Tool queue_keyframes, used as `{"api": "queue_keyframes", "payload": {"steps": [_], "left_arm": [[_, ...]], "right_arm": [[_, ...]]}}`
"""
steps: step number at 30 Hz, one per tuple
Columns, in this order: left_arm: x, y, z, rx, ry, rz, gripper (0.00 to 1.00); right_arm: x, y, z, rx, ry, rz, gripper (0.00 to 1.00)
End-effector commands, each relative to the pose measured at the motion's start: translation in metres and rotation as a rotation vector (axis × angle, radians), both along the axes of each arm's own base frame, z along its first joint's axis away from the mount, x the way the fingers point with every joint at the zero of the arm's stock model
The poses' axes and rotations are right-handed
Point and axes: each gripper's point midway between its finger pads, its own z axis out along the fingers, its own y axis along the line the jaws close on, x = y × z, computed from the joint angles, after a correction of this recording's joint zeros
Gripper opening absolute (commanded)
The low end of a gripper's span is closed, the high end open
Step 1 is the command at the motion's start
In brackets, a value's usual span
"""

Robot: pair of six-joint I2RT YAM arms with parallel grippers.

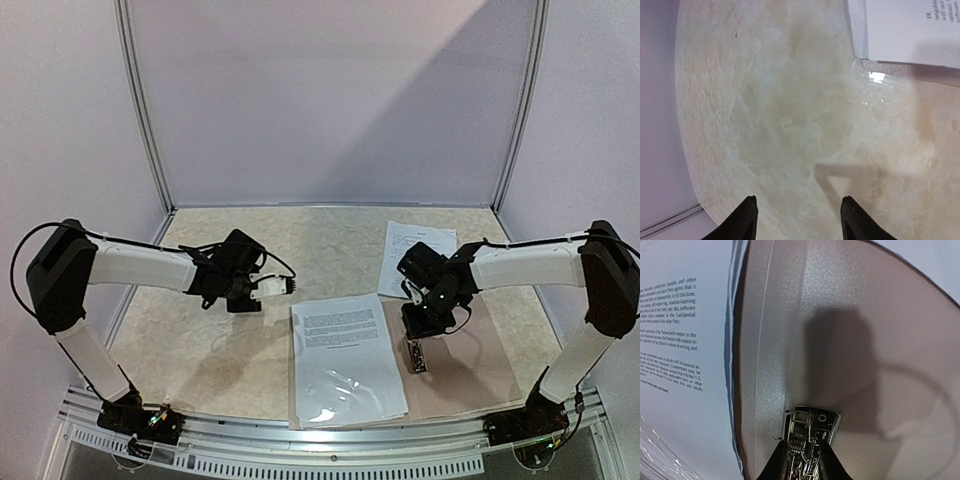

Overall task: Put the files into the folder
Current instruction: Open the spring clip on the folder with some files.

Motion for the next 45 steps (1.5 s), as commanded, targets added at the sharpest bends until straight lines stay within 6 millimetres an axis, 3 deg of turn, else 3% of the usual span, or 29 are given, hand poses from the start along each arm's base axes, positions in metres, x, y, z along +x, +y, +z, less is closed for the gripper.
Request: {"api": "queue_keyframes", "payload": {"steps": [1,8,17,22,25,28,31,34,37,39,45], "left_arm": [[-0.011,0.014,-0.008,0.010,0.050,0.014,0.59],[-0.010,0.024,-0.016,0.057,0.053,0.044,0.59],[0.004,0.040,0.005,0.055,0.005,0.090,0.60],[0.007,0.045,0.020,0.045,-0.014,0.105,0.60],[0.012,0.040,0.032,0.012,-0.028,0.098,0.61],[0.017,0.032,0.038,-0.019,-0.025,0.092,0.61],[0.017,0.013,0.045,-0.096,0.016,0.066,0.60],[0.007,-0.015,0.050,-0.197,0.068,0.003,0.60],[0.000,-0.047,0.054,-0.303,0.075,-0.067,0.60],[-0.005,-0.064,0.046,-0.327,0.081,-0.095,0.60],[-0.023,-0.106,0.026,-0.364,0.067,-0.172,0.58]], "right_arm": [[-0.011,0.005,-0.017,0.017,0.049,0.000,0.17],[-0.016,0.015,-0.026,0.030,0.080,0.024,0.18],[-0.019,0.069,-0.028,0.096,0.105,0.165,0.12],[-0.015,0.119,-0.021,0.181,0.088,0.232,0.11],[-0.010,0.158,-0.013,0.284,0.078,0.257,0.11],[-0.004,0.182,-0.014,0.318,0.082,0.275,0.16],[0.000,0.186,-0.016,0.297,0.078,0.289,0.26],[0.005,0.188,0.005,0.321,0.027,0.313,0.38],[0.006,0.190,0.030,0.355,-0.011,0.327,0.42],[0.004,0.179,0.040,0.334,-0.023,0.312,0.42],[-0.035,0.135,0.019,0.296,0.104,0.232,0.27]]}}
